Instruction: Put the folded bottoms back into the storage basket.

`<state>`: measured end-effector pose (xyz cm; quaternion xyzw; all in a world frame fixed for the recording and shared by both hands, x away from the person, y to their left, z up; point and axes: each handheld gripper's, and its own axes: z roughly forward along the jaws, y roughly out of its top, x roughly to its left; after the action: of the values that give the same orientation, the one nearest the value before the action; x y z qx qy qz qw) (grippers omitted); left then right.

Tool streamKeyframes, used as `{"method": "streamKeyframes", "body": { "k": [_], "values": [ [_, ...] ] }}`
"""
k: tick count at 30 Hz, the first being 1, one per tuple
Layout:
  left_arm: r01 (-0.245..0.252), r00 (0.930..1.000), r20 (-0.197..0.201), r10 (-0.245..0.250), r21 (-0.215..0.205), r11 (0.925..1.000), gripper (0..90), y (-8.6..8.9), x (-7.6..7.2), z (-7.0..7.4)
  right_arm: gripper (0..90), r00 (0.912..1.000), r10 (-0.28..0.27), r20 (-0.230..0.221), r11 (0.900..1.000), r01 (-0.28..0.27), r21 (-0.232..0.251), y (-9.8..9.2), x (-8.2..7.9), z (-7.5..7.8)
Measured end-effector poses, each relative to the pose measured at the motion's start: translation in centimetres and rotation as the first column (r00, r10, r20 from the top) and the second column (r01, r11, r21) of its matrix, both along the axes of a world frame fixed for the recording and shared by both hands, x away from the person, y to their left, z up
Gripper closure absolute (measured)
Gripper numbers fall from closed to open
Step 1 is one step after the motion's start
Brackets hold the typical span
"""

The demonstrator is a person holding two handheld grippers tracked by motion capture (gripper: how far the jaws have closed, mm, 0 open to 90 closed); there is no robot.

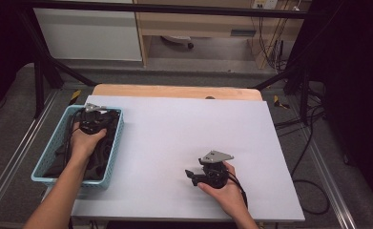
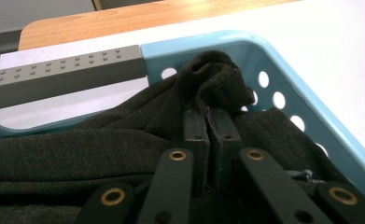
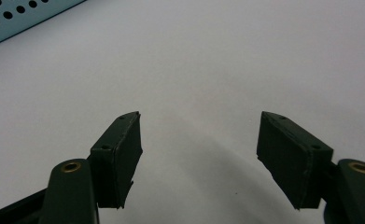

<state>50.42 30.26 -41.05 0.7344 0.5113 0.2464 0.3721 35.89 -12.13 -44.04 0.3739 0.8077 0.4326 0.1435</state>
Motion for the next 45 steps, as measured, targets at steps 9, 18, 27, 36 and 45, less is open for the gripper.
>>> {"method": "streamKeyframes", "body": {
  "k": [9,18,27,36,45],
  "values": [
    [-0.019,0.9979,0.061,0.02,-0.016,0.9997,54.1,0.2,-0.3,0.9,31.1,1.0,-0.001,0.006,1.0,0.001,0.005,-0.2,0.0,0.2],
    [-0.019,0.9946,0.101,0.024,-0.053,0.9984,45.6,0.5,-1.2,2.2,31.1,0.9999,-0.006,0.009,1.0,0.006,0.007,-0.4,0.0,0.2],
    [-0.017,0.9898,0.14,0.029,-0.083,0.9964,40.2,0.7,-2.3,3.7,30.9,0.9999,-0.007,0.01,1.0,0.007,0.007,-0.5,0.0,0.2],
    [-0.012,0.9863,0.163,0.026,-0.083,0.9965,37.6,0.9,-3.4,4.8,30.8,0.9999,-0.007,0.008,1.0,0.007,0.009,-0.6,-0.1,0.3],
    [-0.004,0.9814,0.191,0.023,-0.097,0.9952,22.2,0.8,-4.4,6.1,30.2,0.9999,-0.01,0.007,1.0,0.01,0.009,-0.6,-0.1,0.3]
  ]
}}
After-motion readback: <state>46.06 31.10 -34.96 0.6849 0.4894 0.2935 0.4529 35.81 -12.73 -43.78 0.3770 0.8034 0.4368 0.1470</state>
